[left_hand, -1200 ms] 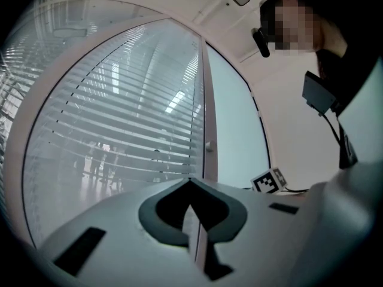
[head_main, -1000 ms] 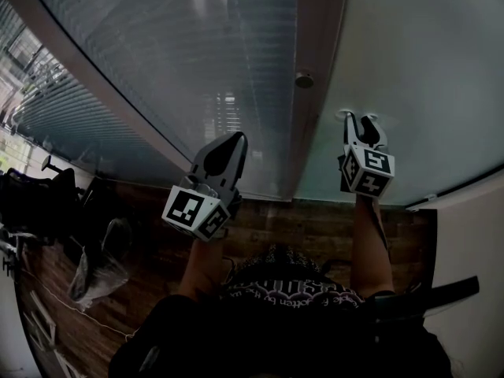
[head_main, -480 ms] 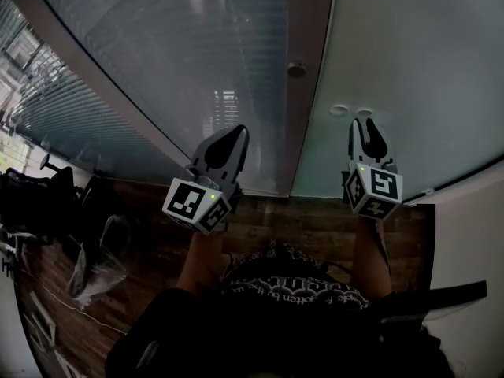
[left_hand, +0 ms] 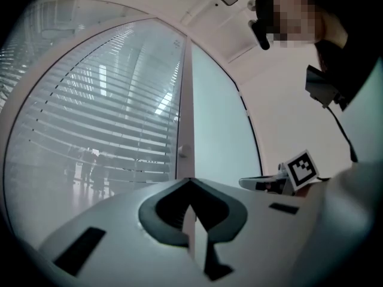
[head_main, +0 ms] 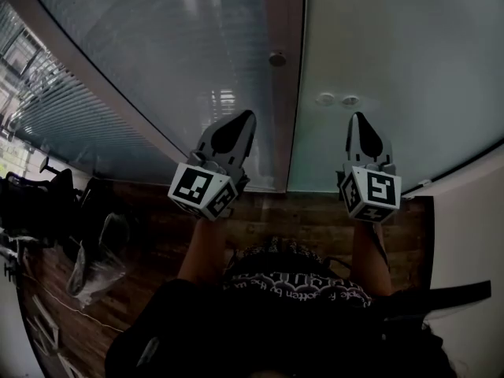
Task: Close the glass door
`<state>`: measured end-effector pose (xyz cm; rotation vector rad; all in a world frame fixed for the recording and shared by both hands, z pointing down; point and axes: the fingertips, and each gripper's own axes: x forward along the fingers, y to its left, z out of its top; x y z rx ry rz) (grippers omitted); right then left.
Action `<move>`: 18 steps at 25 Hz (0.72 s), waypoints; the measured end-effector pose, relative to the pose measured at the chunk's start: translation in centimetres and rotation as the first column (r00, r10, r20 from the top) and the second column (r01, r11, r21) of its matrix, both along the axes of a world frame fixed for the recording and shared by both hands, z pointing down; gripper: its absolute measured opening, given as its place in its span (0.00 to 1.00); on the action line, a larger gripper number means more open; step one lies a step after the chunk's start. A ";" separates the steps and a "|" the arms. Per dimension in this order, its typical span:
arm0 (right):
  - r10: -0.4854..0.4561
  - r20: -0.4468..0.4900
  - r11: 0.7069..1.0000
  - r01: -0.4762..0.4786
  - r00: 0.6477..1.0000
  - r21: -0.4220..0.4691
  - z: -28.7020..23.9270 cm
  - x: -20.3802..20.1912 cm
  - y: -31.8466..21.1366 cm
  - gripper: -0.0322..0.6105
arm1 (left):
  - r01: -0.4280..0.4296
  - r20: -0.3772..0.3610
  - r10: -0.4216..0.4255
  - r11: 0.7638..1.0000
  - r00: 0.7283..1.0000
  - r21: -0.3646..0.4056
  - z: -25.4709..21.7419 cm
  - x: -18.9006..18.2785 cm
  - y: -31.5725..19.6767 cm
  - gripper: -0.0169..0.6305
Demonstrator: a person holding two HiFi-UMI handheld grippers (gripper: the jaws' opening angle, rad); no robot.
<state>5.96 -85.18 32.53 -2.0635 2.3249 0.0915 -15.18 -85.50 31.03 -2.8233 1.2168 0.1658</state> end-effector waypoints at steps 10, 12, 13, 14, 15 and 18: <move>-0.087 -0.032 0.996 0.087 0.996 0.010 0.1 -1.6 2.3 0.05 | 0.047 0.007 -0.047 0.999 0.999 -0.026 0.9 0.9 0.7 0.03; -0.097 -0.044 0.995 0.098 0.994 0.014 -0.1 -1.9 2.4 0.05 | 0.054 0.017 -0.054 0.998 0.998 -0.030 1.1 1.1 0.9 0.03; -0.099 -0.046 0.995 0.099 0.994 0.015 -0.2 -1.9 2.5 0.05 | 0.057 0.016 -0.057 0.998 0.998 -0.029 1.1 1.1 1.0 0.03; -0.100 -0.046 0.995 0.101 0.994 0.015 -0.2 -2.0 2.6 0.05 | 0.061 0.013 -0.061 0.998 0.998 -0.028 1.1 1.0 1.2 0.03; -0.104 -0.045 0.994 0.105 0.994 0.013 -0.2 -2.0 2.8 0.05 | 0.066 0.010 -0.065 0.997 0.998 -0.026 1.0 0.9 1.4 0.03; -0.128 -0.037 0.992 0.128 0.991 0.004 -0.2 -2.6 3.1 0.05 | 0.082 0.003 -0.082 0.996 0.997 -0.026 0.8 0.5 1.9 0.03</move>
